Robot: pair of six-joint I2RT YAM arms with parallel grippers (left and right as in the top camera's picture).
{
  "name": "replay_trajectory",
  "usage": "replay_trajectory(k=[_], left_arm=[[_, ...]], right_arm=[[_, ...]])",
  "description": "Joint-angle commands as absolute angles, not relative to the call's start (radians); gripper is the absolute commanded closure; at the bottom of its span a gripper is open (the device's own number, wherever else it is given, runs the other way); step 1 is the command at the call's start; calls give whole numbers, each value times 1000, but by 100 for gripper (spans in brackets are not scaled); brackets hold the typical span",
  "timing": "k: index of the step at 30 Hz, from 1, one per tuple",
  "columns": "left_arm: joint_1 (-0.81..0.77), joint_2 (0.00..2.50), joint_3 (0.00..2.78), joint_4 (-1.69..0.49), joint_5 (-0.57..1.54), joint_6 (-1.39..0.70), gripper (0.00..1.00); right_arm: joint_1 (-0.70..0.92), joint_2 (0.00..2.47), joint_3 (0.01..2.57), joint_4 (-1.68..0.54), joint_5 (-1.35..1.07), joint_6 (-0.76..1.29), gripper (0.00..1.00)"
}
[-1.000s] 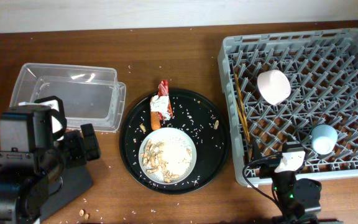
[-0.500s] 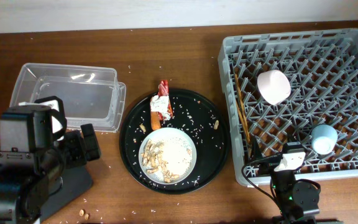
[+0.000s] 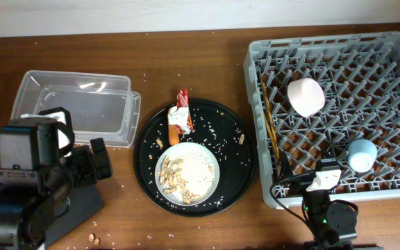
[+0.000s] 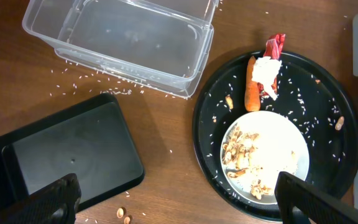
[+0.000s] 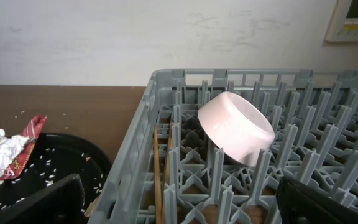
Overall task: Sort waste into correct bins and load items into the dishwasher rack
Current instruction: 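Grasp the white tissue with the left gripper and drop it in the clear container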
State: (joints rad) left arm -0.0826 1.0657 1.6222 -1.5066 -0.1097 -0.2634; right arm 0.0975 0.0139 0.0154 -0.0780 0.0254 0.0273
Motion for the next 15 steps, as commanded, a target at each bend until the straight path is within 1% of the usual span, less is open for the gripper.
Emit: replay_trajectory(k=[1, 3, 7, 8, 9, 13, 15], left_arm=[[-81, 1061, 1626, -1479, -59, -340, 1], [-81, 1061, 1620, -1378, 42, -422, 1], [-121, 1134, 1551, -1154, 181, -422, 1], [-137, 1163, 1532, -1124, 200, -422, 4], [-162, 1209, 1512, -1093, 215, -421, 8], [-267, 1432, 1501, -1023, 212, -339, 8], [-300, 1529, 1501, -973, 164, -335, 9]], right_arm=[[90, 6, 6, -78, 23, 38, 2], [90, 6, 6, -78, 23, 38, 2], [90, 6, 6, -78, 23, 38, 2], [90, 6, 6, -78, 23, 38, 2], [90, 6, 6, -78, 23, 38, 2], [90, 6, 6, -78, 23, 38, 2], [90, 6, 6, -78, 23, 38, 2]])
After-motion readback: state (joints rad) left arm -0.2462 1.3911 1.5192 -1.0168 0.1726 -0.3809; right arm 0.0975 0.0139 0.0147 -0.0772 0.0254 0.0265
